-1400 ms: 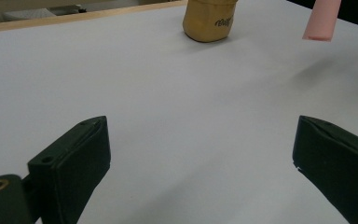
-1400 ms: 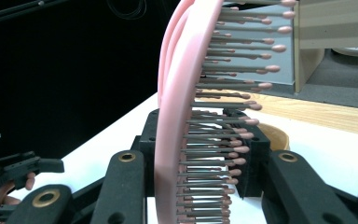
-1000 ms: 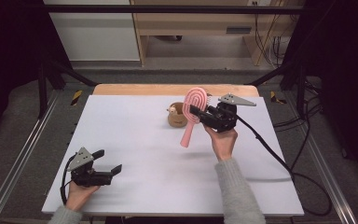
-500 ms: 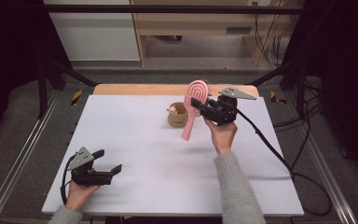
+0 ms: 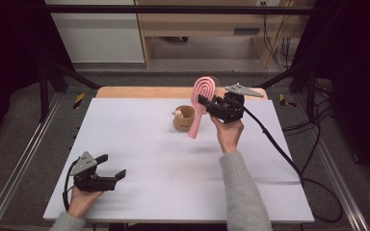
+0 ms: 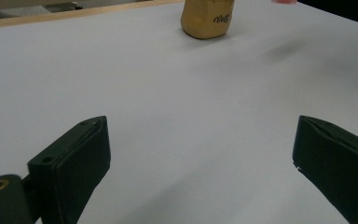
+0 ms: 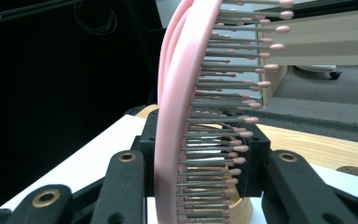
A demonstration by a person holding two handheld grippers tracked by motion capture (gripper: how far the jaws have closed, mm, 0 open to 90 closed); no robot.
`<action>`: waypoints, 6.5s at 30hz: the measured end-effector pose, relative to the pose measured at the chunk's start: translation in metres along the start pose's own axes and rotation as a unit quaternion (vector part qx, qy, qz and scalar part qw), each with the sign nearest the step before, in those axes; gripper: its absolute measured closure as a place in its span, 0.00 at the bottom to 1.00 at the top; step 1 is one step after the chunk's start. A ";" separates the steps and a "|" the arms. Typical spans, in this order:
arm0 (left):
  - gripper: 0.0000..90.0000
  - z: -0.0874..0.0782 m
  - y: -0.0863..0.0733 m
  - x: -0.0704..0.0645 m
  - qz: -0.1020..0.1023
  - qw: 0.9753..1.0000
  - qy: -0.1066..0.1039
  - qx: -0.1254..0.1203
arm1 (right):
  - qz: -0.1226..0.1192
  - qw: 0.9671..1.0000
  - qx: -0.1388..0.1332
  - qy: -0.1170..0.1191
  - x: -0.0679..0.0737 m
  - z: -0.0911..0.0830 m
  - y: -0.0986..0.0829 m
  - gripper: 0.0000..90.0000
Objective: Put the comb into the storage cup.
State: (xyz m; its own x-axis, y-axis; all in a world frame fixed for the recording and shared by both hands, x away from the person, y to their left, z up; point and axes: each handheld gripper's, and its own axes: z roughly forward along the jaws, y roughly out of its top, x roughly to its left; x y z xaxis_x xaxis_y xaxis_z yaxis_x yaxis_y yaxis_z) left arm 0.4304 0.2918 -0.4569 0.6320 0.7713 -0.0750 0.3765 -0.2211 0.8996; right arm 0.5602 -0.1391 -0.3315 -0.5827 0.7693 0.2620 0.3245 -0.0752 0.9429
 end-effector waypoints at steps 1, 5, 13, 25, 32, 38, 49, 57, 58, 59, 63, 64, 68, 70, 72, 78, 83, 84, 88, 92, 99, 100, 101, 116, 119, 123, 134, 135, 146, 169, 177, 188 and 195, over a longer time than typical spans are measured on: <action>0.05 0.000 0.000 0.000 0.000 1.000 0.000 0.000 | 0.001 1.000 -0.001 -0.002 -0.001 0.000 0.001 0.70; 0.05 0.000 0.000 0.000 0.000 1.000 0.000 0.001 | 0.002 1.000 -0.005 -0.005 -0.003 0.001 0.003 0.70; 0.05 0.001 0.000 0.000 0.000 1.000 0.000 0.001 | 0.000 1.000 -0.011 -0.014 -0.004 0.005 0.010 0.70; 0.05 0.001 0.000 0.000 0.000 1.000 -0.002 0.003 | 0.003 1.000 -0.019 -0.024 -0.006 0.013 0.016 0.70; 0.05 0.001 -0.001 0.000 0.001 1.000 -0.002 0.004 | 0.006 0.999 -0.021 -0.029 -0.007 0.018 0.020 0.70; 0.05 0.002 -0.001 0.000 0.001 1.000 -0.004 0.004 | 0.004 0.999 -0.025 -0.035 -0.006 0.022 0.025 0.70; 0.05 0.002 -0.001 0.000 0.000 1.000 -0.007 0.006 | 0.005 0.998 -0.031 -0.048 -0.010 0.025 0.030 0.70; 0.05 0.003 -0.001 0.000 0.000 1.000 -0.007 0.009 | 0.010 0.998 -0.034 -0.058 -0.014 0.029 0.034 0.70; 0.05 0.003 -0.001 0.000 0.000 1.000 -0.007 0.009 | 0.010 0.998 -0.034 -0.059 -0.014 0.029 0.034 0.70; 0.05 0.003 -0.001 0.001 0.000 1.000 -0.006 0.010 | 0.011 0.998 -0.035 -0.059 -0.014 0.030 0.035 0.70; 0.05 0.003 -0.001 0.000 0.000 1.000 -0.006 0.010 | 0.012 0.997 -0.035 -0.064 -0.013 0.034 0.036 0.70; 0.05 0.003 -0.001 0.000 0.001 1.000 -0.006 0.010 | 0.011 0.997 -0.036 -0.065 -0.013 0.035 0.036 0.70; 0.05 0.003 -0.001 0.000 0.001 1.000 -0.006 0.010 | 0.010 0.997 -0.036 -0.067 -0.012 0.040 0.037 0.70; 0.05 0.003 -0.001 0.000 0.000 1.000 -0.006 0.010 | 0.012 0.997 -0.036 -0.066 -0.011 0.043 0.038 0.70; 0.05 0.003 -0.001 0.000 0.001 1.000 -0.007 0.010 | 0.014 0.997 -0.036 -0.068 -0.012 0.046 0.037 0.70; 0.05 0.004 -0.001 0.000 0.000 1.000 -0.008 0.011 | 0.015 0.997 -0.034 -0.073 -0.015 0.051 0.036 0.70; 0.05 0.004 -0.001 0.000 0.000 1.000 -0.007 0.011 | 0.018 0.996 -0.038 -0.077 -0.017 0.055 0.036 0.70; 0.05 0.004 -0.001 0.000 0.000 1.000 -0.008 0.011 | 0.023 0.996 -0.038 -0.078 -0.017 0.056 0.036 0.70; 0.05 0.004 -0.002 0.000 -0.001 1.000 -0.008 0.012 | 0.021 0.996 -0.037 -0.080 -0.018 0.059 0.034 0.70; 0.05 0.004 -0.002 0.001 -0.001 1.000 -0.007 0.012 | 0.022 0.996 -0.036 -0.080 -0.019 0.063 0.033 0.70; 0.05 0.004 -0.002 0.001 0.000 1.000 -0.008 0.013 | 0.022 0.996 -0.032 -0.085 -0.020 0.070 0.030 0.70; 0.05 0.004 -0.002 0.001 -0.001 1.000 -0.008 0.013 | 0.021 0.996 -0.030 -0.087 -0.020 0.071 0.029 0.70; 0.05 0.004 -0.002 0.001 -0.001 1.000 -0.007 0.012 | 0.020 0.995 -0.029 -0.090 -0.021 0.072 0.029 0.70; 0.05 0.004 -0.002 0.001 0.002 1.000 -0.007 0.015 | 0.022 0.995 -0.020 -0.098 -0.021 0.084 0.016 0.70; 0.05 0.004 -0.002 0.001 0.001 1.000 -0.008 0.015 | 0.020 0.994 -0.015 -0.102 -0.021 0.086 0.013 0.70; 0.05 0.005 -0.002 0.000 0.001 1.000 -0.008 0.015 | 0.021 0.994 -0.013 -0.102 -0.019 0.088 0.010 0.70; 0.05 0.005 -0.002 0.000 0.003 1.000 -0.008 0.015 | 0.031 0.994 -0.002 -0.102 -0.019 0.095 -0.002 0.70; 0.05 0.005 -0.002 0.000 0.003 1.000 -0.008 0.015 | 0.035 0.994 -0.001 -0.103 -0.020 0.096 -0.004 0.70; 0.05 0.005 -0.002 0.000 0.003 1.000 -0.007 0.017 | 0.050 0.993 0.002 -0.106 -0.026 0.096 -0.017 0.70; 0.05 0.006 -0.002 -0.001 0.004 1.000 -0.007 0.019 | 0.066 0.992 0.003 -0.105 -0.032 0.094 -0.029 0.70; 0.05 0.006 -0.002 -0.001 0.004 1.000 -0.007 0.019 | 0.068 0.992 0.003 -0.108 -0.033 0.093 -0.029 0.69; 0.05 0.006 -0.002 -0.001 0.004 1.000 -0.006 0.020 | 0.056 0.991 0.007 -0.117 -0.035 0.093 -0.029 0.68; 0.05 0.006 -0.002 -0.001 0.004 1.000 -0.006 0.020 | 0.036 0.991 0.015 -0.126 -0.036 0.092 -0.030 0.66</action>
State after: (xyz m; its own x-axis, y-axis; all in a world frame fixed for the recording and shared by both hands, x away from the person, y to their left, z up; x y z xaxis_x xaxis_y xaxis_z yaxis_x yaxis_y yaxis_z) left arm 0.4331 0.2885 -0.4611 0.6434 0.7620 -0.0735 0.3978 -0.2508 0.8825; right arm 0.6405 -0.1059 -0.3880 -0.3537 0.8969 0.2653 0.3830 -0.1199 0.9159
